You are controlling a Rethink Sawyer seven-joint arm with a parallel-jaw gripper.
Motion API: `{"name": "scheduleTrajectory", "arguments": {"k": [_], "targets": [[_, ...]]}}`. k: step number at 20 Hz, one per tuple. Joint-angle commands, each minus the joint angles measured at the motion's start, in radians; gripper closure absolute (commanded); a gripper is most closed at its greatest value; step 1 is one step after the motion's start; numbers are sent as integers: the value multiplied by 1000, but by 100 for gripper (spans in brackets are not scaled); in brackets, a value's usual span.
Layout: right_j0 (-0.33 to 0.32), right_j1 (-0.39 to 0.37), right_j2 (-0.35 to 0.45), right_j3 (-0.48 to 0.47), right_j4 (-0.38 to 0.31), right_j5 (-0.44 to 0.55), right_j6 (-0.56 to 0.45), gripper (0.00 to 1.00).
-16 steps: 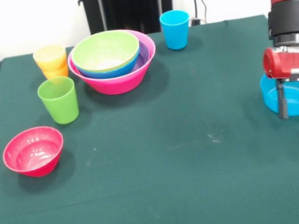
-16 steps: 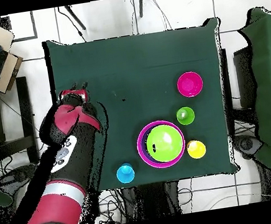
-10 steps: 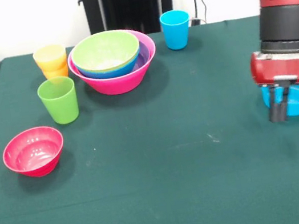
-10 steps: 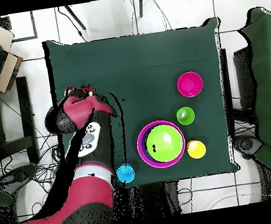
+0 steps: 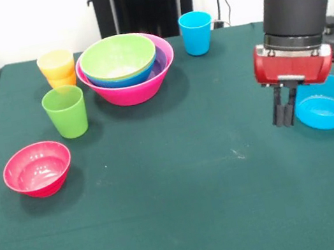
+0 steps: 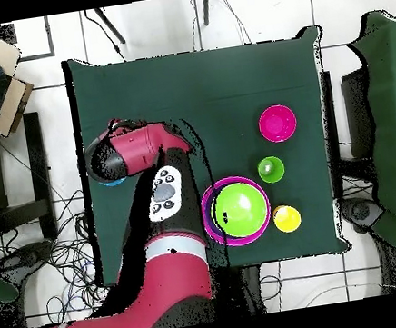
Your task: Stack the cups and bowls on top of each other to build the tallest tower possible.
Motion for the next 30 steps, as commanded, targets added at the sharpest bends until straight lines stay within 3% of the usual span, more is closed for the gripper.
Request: {"name": "scheduleTrajectory", "arguments": {"k": [1, 4, 5, 22, 30], "targets": [[-12, -51, 205, 47, -104, 123, -220, 100], [-16, -61, 213, 56, -123, 123, -213, 100], [-14, -62, 212, 55, -140, 132, -205, 0], [-19, -42, 235, 45, -207, 79, -167, 0], [-8, 6, 222, 21, -257, 31, -132, 0]]}}
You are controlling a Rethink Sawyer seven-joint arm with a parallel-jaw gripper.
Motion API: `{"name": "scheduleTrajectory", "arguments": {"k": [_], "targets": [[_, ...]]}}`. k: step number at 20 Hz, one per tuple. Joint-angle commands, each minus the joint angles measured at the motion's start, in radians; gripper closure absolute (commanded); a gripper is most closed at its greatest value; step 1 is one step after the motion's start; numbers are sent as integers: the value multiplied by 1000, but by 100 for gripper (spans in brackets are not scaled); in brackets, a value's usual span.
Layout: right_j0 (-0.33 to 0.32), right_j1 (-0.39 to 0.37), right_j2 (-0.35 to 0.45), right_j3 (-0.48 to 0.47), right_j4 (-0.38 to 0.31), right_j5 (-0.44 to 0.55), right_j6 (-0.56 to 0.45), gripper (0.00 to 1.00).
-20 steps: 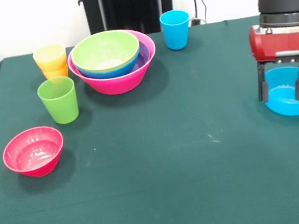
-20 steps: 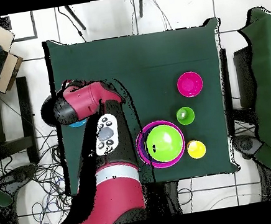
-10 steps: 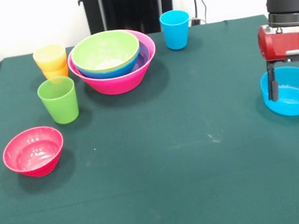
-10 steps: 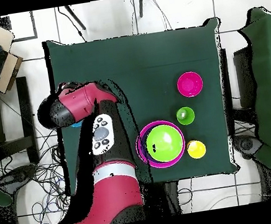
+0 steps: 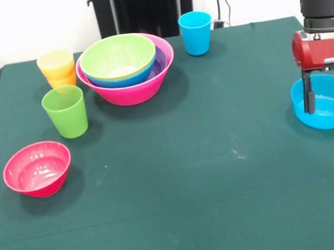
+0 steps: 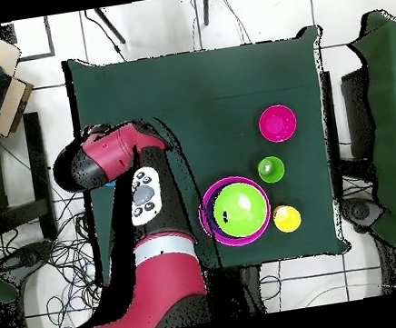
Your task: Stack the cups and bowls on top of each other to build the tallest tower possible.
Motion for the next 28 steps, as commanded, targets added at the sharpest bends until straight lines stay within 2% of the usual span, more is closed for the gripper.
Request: {"name": "scheduleTrajectory", "arguments": {"k": [1, 6, 11, 13, 20, 25, 28], "targets": [[-9, 56, 98, 19, -115, 15, -131, 0], [-7, 65, 93, 18, -135, -1, -114, 0], [-44, 148, 133, -20, -161, -56, -119, 0], [-40, 172, 125, -40, -177, -79, -114, 0], [-13, 184, 97, -62, -195, -77, -89, 0], [11, 235, 72, -119, -202, -60, -74, 0], [5, 227, 83, -109, -206, -53, -81, 0]]}}
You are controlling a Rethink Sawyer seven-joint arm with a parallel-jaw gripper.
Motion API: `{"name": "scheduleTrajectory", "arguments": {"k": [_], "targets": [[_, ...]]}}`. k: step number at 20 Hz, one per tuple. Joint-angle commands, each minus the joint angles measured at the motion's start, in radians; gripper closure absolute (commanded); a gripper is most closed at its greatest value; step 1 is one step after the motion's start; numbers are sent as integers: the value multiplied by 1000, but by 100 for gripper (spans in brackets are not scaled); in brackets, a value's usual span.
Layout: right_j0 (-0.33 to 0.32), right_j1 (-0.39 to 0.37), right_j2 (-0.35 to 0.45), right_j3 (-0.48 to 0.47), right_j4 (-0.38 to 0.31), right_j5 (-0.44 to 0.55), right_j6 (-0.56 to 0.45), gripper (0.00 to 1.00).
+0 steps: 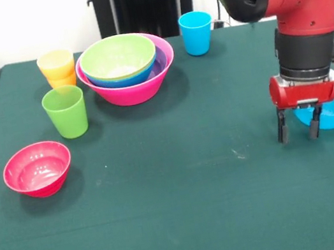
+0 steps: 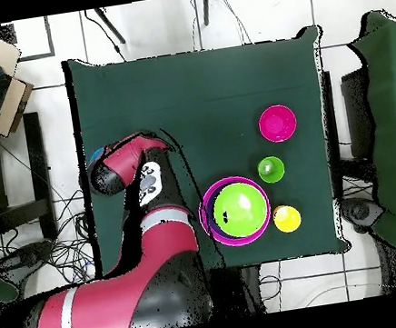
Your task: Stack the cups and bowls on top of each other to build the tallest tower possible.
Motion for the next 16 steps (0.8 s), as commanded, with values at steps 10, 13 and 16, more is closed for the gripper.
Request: {"name": "scheduleTrajectory", "arguments": {"k": [10, 13, 16], "targets": [[-4, -68, 82, 45, -76, -15, -73, 0], [-4, -141, 83, 110, -58, 15, -65, 0], [3, -200, 78, 158, -41, 52, -59, 0]]}}
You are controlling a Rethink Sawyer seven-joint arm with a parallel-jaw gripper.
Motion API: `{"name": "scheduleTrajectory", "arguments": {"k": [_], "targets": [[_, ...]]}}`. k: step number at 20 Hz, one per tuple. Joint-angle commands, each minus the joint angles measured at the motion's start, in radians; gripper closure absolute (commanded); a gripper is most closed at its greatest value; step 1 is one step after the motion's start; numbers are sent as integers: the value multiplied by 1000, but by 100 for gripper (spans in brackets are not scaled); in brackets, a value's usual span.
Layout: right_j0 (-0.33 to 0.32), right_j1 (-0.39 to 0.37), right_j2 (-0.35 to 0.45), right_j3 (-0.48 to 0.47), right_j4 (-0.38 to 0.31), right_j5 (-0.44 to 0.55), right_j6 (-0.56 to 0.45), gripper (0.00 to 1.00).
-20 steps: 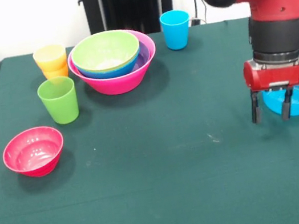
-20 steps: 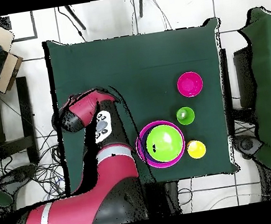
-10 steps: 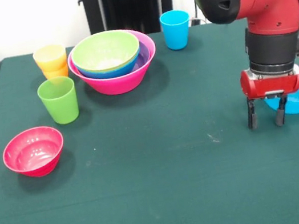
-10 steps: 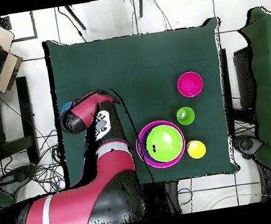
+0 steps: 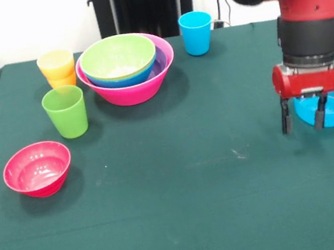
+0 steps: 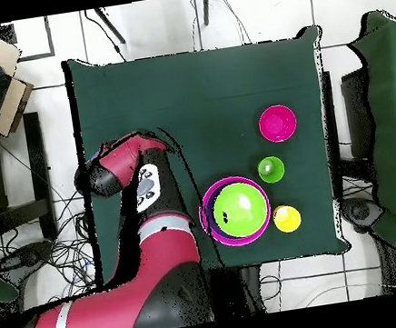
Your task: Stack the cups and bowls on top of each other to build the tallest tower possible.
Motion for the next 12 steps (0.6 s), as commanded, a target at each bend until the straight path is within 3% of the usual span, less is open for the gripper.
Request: {"name": "scheduleTrajectory", "arguments": {"k": [1, 12], "targets": [[6, -146, 77, 134, -32, 69, -57, 0], [1, -200, 100, 209, -32, 84, -64, 0]]}}
